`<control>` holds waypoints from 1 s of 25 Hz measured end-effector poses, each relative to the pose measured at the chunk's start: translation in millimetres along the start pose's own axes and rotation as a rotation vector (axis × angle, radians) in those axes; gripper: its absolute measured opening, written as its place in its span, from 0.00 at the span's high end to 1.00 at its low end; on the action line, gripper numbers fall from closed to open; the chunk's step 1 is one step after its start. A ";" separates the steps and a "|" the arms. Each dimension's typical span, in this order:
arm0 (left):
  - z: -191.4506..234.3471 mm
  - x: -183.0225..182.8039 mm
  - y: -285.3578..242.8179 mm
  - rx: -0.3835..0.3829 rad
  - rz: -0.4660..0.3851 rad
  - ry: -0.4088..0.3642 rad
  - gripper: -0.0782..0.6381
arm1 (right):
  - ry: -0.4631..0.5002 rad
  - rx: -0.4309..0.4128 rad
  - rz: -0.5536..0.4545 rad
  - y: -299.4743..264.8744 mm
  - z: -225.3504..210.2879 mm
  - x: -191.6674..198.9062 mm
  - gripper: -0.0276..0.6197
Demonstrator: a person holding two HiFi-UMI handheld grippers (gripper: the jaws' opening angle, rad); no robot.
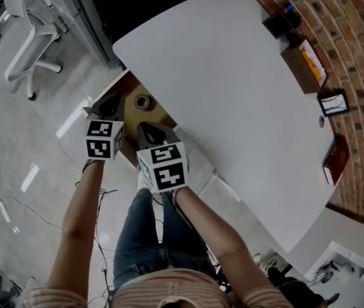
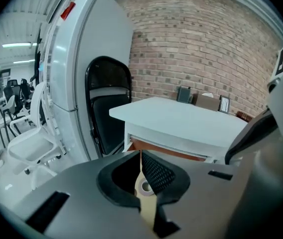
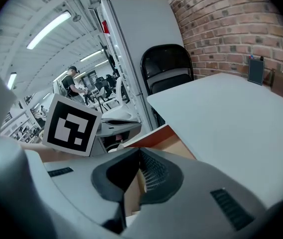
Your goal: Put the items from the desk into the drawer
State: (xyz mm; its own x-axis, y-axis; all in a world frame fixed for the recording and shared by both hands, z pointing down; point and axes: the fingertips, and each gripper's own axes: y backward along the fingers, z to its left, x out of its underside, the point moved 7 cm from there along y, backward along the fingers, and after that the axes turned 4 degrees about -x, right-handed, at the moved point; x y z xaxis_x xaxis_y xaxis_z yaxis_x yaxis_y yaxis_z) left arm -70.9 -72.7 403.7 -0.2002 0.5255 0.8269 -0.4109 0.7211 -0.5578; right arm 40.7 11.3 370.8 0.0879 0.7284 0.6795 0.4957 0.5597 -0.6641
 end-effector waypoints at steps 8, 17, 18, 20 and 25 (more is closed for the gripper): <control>-10.8 -37.6 50.5 0.047 -0.056 -0.008 0.88 | 0.007 -0.024 -0.090 33.8 11.8 -28.4 0.93; -21.2 -73.0 124.0 0.068 -0.133 0.020 0.88 | 0.076 -0.016 -0.221 93.8 18.7 -57.9 0.93; -22.5 -76.4 130.3 0.069 -0.144 0.025 0.88 | 0.085 -0.011 -0.232 100.8 17.8 -59.1 0.93; -25.8 -82.8 142.5 0.069 -0.165 0.016 0.88 | 0.092 -0.001 -0.255 114.6 17.0 -60.9 0.93; -33.7 -95.2 168.2 0.082 -0.197 -0.002 0.88 | 0.083 0.009 -0.316 144.1 19.6 -65.0 0.93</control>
State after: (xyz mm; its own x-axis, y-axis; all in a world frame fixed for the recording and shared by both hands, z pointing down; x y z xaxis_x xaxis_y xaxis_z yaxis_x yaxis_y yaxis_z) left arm -91.0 13.7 228.8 -0.1108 0.3770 0.9196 -0.5135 0.7705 -0.3777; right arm 89.5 52.3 224.9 0.0010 0.4839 0.8751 0.5024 0.7564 -0.4188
